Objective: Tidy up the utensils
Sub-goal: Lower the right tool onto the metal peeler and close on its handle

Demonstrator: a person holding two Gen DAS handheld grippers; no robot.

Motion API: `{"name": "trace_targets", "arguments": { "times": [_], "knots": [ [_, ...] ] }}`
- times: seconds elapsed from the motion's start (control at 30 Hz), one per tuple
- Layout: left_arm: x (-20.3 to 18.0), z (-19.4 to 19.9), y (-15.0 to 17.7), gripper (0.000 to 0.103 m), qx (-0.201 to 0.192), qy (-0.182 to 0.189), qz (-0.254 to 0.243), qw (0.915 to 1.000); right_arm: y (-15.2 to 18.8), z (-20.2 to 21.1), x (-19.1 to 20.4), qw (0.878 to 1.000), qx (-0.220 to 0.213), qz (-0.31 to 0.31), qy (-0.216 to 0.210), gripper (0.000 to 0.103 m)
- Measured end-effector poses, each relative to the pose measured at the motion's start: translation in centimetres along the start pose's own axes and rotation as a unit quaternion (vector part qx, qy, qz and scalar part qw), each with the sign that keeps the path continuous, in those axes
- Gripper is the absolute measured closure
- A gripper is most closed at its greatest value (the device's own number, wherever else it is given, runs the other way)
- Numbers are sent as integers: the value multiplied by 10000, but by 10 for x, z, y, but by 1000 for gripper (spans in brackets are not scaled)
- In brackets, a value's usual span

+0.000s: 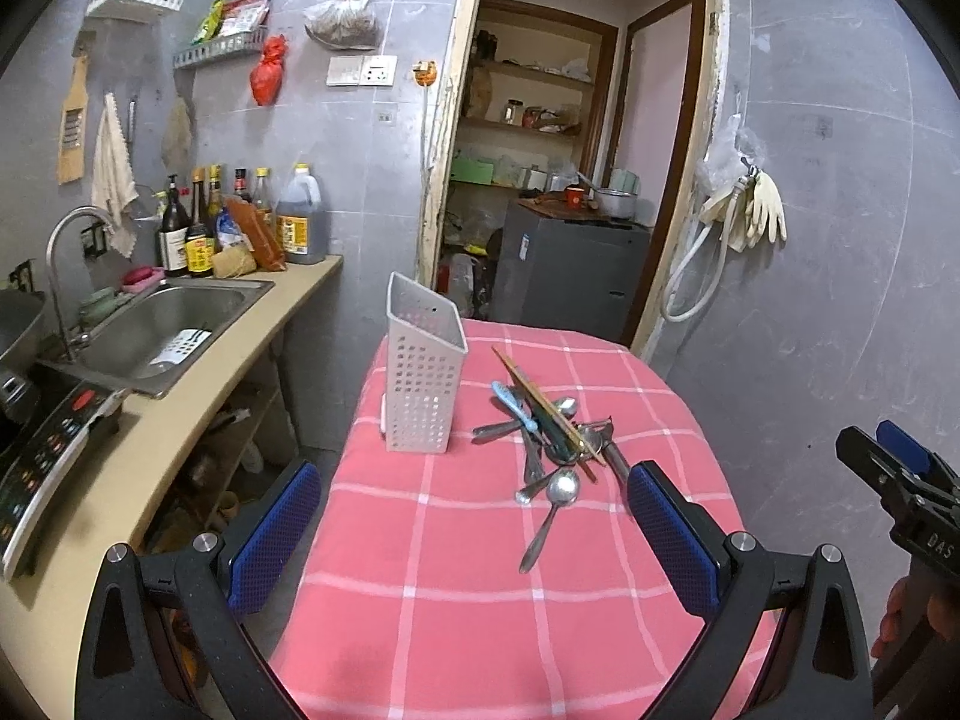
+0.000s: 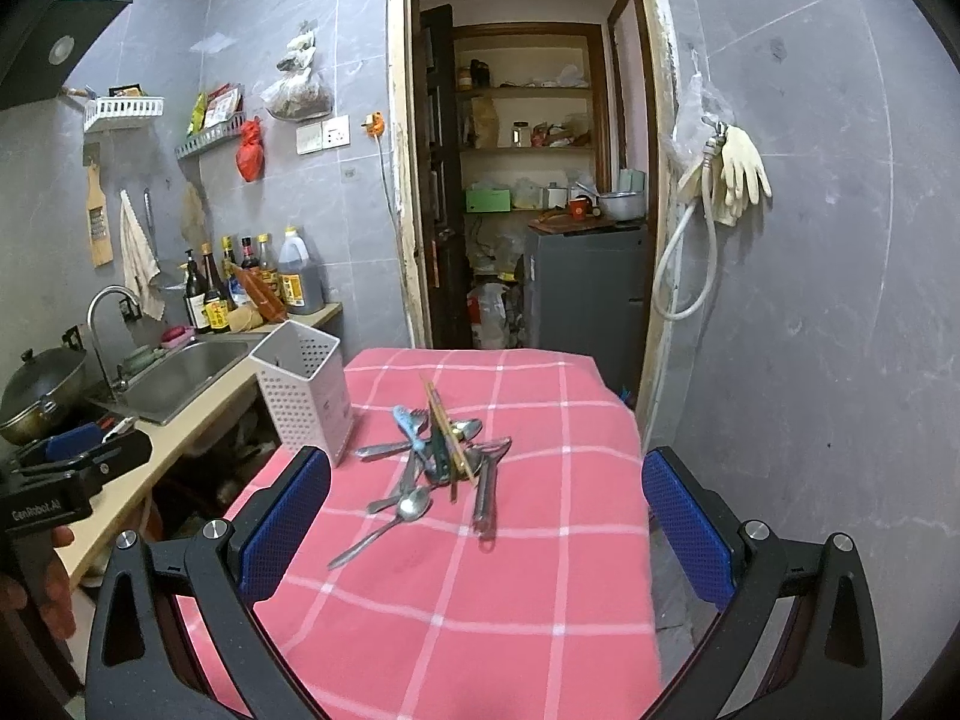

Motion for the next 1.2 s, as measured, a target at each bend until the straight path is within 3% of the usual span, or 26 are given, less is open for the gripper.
{"name": "trace_targets", "arguments": {
  "times": [0.2,0.37,0.43,0.53,0.6,0.73,1.0,1.2],
  "knots": [
    [-10,-46,-17,2,137,472,-217,9986,-14,-34,-8,9997,131,-155,100,1],
    [-22,-86,-20,17,387,1038,-304,9934,-9,-78,-11,9976,519,-454,-99,1],
    [-30,-107,-14,25,719,1338,-309,9879,-3,-92,-11,9960,728,-491,-132,4],
    [-40,-129,-4,29,1000,1603,-391,9812,9,-115,-10,9931,1046,-474,-239,8],
    [-47,-143,2,34,1204,1729,-453,9765,17,-131,-11,9903,1256,-495,-319,18],
    [-57,-175,13,37,1517,1881,-486,9691,32,-162,-10,9841,1636,-454,-517,27],
    [-73,-224,40,52,2030,1971,-594,9573,63,-230,-4,9690,2209,-468,-1007,54],
    [-87,-255,70,60,2704,2254,-511,9346,88,-278,5,9520,2709,-458,-1348,67]
  ]
}}
Point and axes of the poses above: each gripper's, at about its wrist camera, not at the fingertips, and z roughly against the way its jaws point, x to its left, y to its underside, the point moved 10 cm from there along -z, roughly the way its jaws point
